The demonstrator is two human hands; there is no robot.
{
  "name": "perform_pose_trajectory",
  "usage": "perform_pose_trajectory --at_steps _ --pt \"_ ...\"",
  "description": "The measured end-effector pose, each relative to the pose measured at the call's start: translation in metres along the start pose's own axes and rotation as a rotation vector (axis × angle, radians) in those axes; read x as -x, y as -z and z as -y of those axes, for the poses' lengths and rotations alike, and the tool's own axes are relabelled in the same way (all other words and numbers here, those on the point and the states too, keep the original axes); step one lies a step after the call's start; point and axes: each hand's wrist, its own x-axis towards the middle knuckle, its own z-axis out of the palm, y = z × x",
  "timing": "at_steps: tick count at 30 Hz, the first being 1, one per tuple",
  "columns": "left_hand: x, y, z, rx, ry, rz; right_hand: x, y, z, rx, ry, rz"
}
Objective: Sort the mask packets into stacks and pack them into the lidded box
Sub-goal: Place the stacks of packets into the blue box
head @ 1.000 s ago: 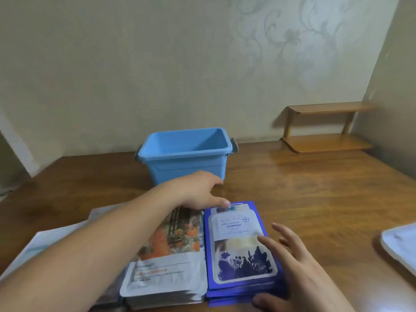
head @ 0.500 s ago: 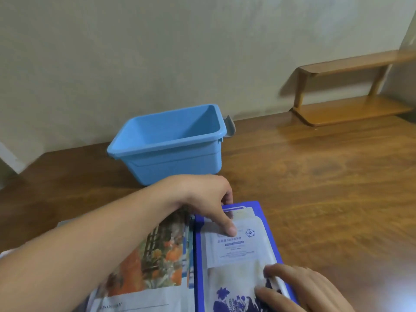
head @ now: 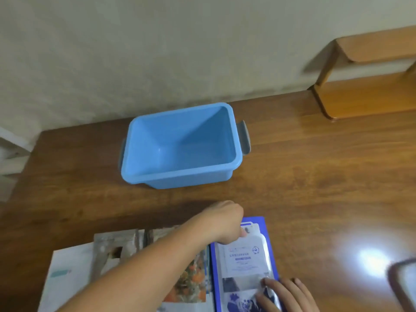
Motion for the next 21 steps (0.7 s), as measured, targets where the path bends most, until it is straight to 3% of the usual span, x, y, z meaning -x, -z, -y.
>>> perform_pose_trajectory --at_steps 2,4,9,12,14,18,21 --pt "0.004 0.001 -0.002 0.02 0.015 0.007 0.001 0.013 0.005 0.098 0.169 -0.016" --pt "0.007 0.003 -0.003 0.044 0.034 0.003 -0.002 0.022 0.006 0.155 0.258 0.073" --pt "0.0 0.008 0.001 0.16 0.042 0.027 0.002 0.028 0.003 0.178 0.186 0.217" --pt "-0.008 0.003 0.001 0.273 0.022 -0.049 -0.002 0.038 0.001 0.093 0.181 0.299" --pt "-0.019 -0.002 -0.002 0.343 0.006 -0.111 -0.009 0.053 -0.001 -0.051 0.029 0.252" --pt "-0.041 -0.006 -0.012 0.663 0.024 -0.259 -0.033 0.083 -0.022 -0.468 -0.69 -0.103" --pt "-0.05 -0.006 -0.019 0.825 0.036 -0.391 -0.056 0.096 -0.038 -0.707 -1.047 -0.08"
